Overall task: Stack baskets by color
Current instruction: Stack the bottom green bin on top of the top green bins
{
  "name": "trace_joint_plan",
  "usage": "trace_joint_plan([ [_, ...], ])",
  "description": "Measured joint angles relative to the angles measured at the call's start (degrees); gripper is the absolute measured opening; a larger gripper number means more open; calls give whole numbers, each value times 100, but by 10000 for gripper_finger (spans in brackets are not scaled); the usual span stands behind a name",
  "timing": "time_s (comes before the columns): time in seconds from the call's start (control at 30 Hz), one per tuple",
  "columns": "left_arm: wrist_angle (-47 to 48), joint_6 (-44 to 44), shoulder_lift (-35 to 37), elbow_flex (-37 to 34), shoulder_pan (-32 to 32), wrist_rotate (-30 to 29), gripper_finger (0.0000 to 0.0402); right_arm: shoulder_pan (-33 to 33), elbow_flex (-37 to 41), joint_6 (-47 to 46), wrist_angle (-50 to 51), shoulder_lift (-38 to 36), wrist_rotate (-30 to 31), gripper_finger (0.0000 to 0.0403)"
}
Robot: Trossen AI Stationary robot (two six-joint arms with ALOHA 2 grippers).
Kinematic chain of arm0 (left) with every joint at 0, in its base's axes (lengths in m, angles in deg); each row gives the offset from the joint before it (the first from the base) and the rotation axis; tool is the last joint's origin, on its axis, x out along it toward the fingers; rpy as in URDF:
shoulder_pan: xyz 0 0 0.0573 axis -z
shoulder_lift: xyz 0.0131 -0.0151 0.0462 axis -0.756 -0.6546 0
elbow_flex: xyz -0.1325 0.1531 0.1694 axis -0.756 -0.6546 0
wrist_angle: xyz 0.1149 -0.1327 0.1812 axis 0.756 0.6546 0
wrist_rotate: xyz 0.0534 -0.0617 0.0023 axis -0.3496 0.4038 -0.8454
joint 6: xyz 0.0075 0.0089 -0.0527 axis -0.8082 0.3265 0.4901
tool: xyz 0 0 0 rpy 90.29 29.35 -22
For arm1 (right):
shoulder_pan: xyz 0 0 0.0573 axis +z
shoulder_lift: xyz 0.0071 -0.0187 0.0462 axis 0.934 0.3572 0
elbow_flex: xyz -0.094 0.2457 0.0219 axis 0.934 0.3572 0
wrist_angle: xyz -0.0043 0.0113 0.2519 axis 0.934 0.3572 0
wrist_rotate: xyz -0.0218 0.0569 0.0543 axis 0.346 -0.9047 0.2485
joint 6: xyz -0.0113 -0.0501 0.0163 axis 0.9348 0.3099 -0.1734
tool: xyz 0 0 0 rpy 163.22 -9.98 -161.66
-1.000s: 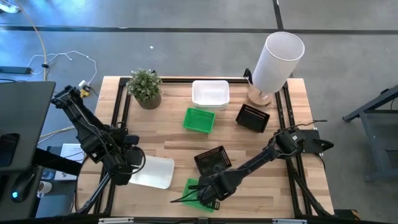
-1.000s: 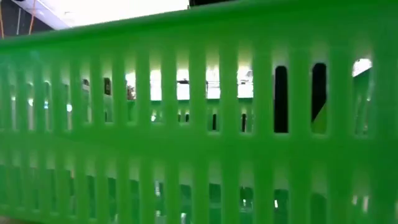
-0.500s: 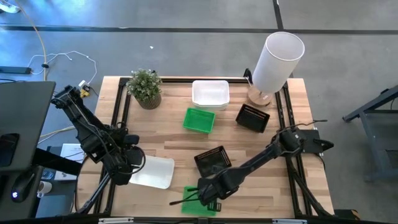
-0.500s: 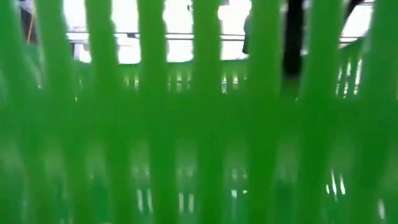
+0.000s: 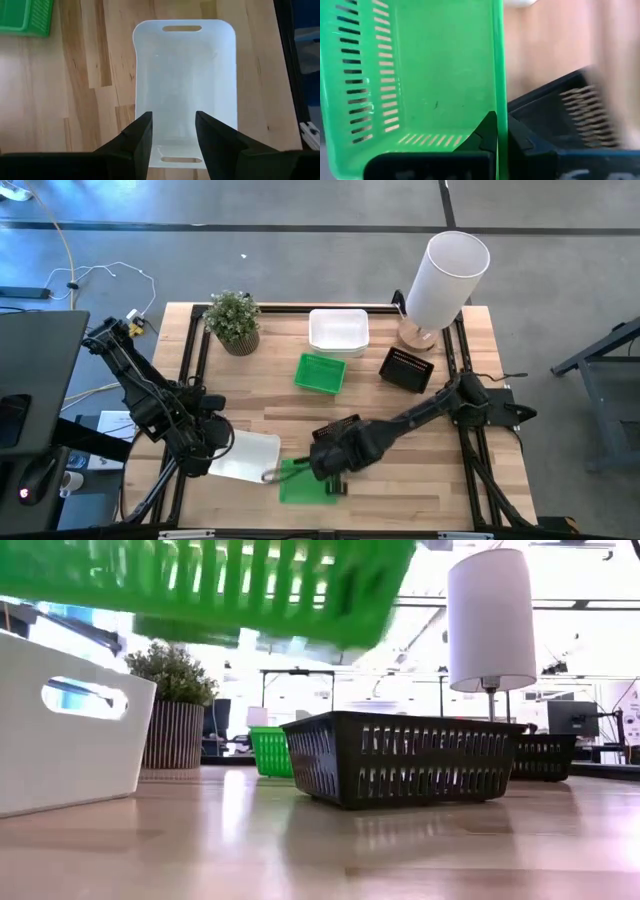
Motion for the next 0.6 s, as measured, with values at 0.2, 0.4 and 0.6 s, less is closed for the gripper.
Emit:
trace_joint_plan([
  [0.2, 0, -12, 0, 0, 0, 0, 136, -512, 0, 663, 52, -403, 538, 0],
  [0.4, 0, -11, 0, 0, 0, 2, 136, -1070, -2, 1421, 175, -781, 654, 0],
  [0.6, 2, -6, 0, 0, 0, 2, 136, -1621, -2, 2300, 321, -1009, 670, 0],
])
